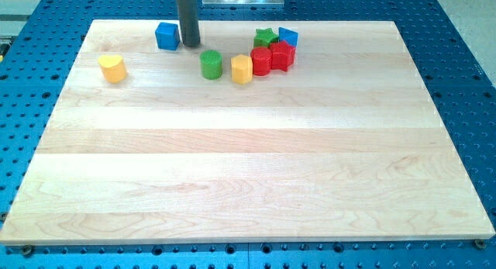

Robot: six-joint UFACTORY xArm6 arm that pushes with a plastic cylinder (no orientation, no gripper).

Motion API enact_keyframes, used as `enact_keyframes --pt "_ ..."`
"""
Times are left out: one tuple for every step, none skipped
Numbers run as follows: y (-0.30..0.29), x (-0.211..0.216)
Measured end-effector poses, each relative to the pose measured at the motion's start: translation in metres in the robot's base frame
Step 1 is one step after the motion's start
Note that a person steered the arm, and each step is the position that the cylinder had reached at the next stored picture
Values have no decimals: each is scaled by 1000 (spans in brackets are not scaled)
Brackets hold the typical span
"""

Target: Drag the yellow heart to the bottom of the blue cube

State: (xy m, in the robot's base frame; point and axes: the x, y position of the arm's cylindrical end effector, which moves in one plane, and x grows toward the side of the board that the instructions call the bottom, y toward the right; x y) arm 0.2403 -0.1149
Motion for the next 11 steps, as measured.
enact_keyframes --pt "-45 7" --pt "-55 9" --pt "-52 26" --pt "-28 73" --pt "-60 115" --pt "-74 110" --pt "-125 103" --pt "-147 117" --pt "-189 109" --pt "-129 92" --pt "-101 71"
